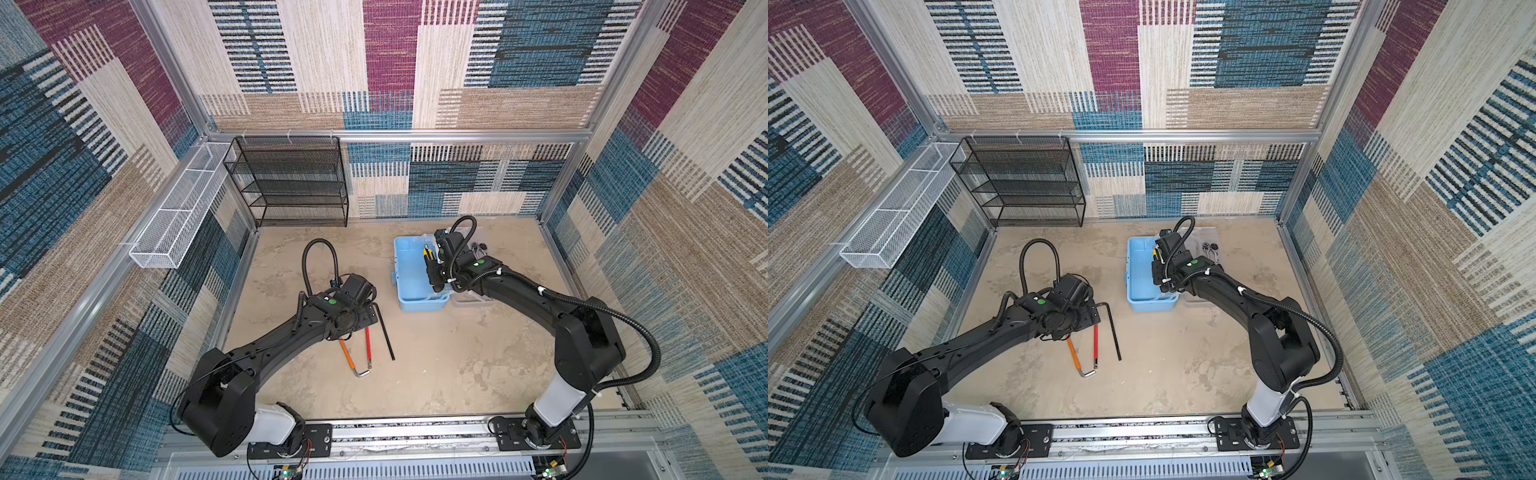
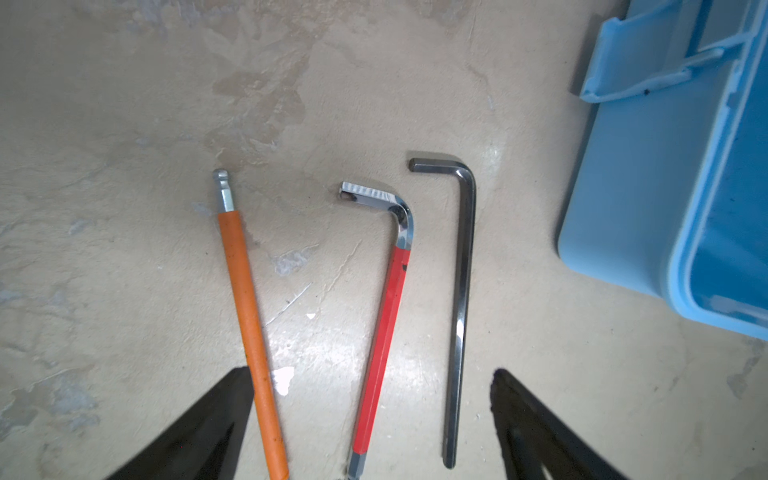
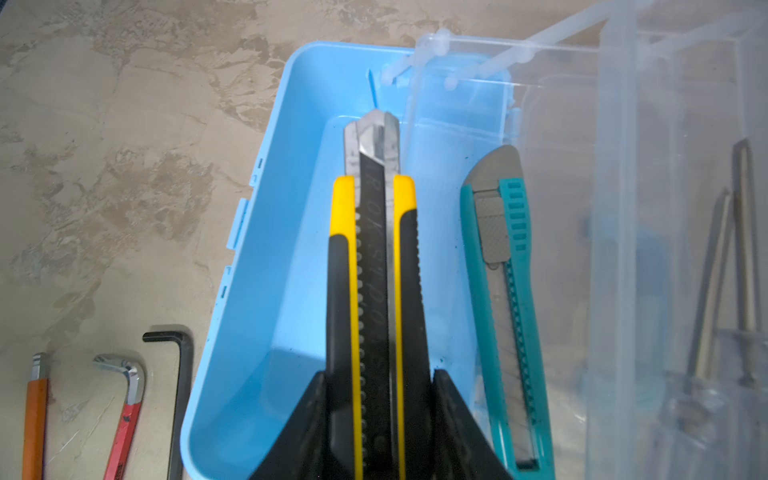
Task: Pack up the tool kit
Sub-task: 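Lift the yellow-black knife and lower it into the lid tray beside the teal knife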
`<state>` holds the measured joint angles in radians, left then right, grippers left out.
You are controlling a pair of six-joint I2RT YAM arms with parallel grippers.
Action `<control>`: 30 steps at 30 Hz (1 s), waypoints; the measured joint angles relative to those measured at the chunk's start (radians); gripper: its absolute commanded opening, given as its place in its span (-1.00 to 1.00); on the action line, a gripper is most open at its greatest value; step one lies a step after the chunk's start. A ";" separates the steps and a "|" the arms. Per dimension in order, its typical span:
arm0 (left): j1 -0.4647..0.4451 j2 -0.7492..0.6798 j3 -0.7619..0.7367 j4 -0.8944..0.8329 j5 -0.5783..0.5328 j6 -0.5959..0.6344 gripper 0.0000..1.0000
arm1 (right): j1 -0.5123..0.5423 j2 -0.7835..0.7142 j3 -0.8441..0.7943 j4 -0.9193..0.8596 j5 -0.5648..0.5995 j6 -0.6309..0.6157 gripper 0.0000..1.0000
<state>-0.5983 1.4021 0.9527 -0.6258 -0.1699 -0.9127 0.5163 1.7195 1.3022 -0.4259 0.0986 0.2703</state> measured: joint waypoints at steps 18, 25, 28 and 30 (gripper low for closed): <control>0.001 0.090 0.100 -0.045 0.019 0.052 0.85 | -0.045 0.095 0.050 -0.035 -0.010 0.013 0.13; 0.001 0.103 0.101 -0.057 0.020 0.055 0.70 | -0.046 0.072 0.081 -0.043 0.002 0.020 0.37; 0.001 0.114 0.089 -0.061 0.024 0.054 0.65 | -0.046 0.049 0.084 -0.044 -0.002 0.021 0.44; 0.001 0.118 0.080 -0.068 0.034 0.053 0.64 | -0.046 0.027 0.083 -0.042 -0.021 0.020 0.50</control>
<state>-0.5976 1.5204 1.0325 -0.6933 -0.1360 -0.8593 0.4702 1.7470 1.3853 -0.4679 0.0780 0.2905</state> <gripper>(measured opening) 0.825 0.730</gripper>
